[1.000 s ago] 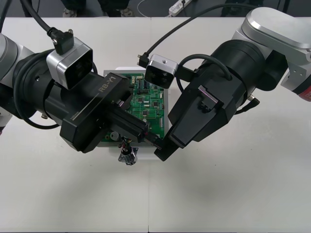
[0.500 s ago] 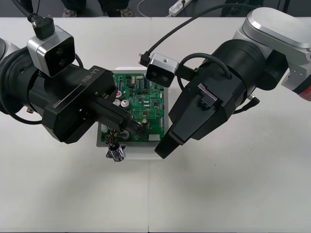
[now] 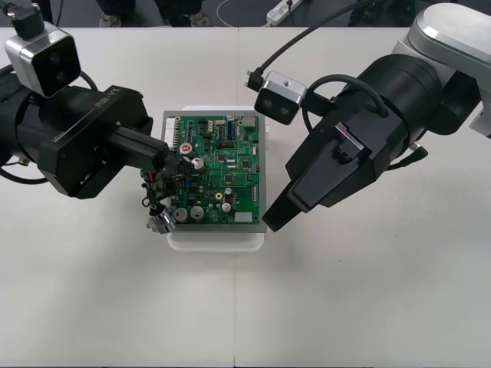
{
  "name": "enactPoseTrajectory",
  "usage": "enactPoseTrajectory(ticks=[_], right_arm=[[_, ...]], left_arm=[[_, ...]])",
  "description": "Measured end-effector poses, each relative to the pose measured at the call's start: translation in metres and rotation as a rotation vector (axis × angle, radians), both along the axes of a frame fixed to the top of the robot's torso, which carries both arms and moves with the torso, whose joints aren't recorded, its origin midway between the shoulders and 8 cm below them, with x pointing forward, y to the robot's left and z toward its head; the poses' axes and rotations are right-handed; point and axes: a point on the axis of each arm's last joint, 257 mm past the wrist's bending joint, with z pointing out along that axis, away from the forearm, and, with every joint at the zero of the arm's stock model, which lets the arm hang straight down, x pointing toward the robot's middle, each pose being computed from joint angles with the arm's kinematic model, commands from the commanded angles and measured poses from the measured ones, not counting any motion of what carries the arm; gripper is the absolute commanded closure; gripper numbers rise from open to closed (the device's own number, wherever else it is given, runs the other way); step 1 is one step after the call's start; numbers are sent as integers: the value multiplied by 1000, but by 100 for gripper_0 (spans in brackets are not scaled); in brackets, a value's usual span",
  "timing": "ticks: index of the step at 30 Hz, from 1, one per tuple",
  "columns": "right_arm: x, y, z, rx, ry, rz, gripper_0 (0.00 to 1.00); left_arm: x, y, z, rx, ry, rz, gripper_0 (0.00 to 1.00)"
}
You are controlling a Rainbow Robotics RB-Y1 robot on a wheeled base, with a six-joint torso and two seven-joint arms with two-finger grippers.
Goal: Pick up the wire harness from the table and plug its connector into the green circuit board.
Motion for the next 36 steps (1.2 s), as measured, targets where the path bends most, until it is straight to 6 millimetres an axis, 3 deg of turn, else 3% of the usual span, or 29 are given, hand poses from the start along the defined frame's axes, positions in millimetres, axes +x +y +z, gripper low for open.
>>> enactPoseTrajectory(ticks=[10,23,36], right_arm=[[20,-10,-27,-43,-145,-45,11],[44,-18,-41,-51,-323,-87,11],[52,-33,-56,-72,-532,-121,11]], left_arm=[[8,21,1,-28,-36,52,100],[14,46,-2,-74,3,138,100],[34,60,-11,-82,47,205,100]])
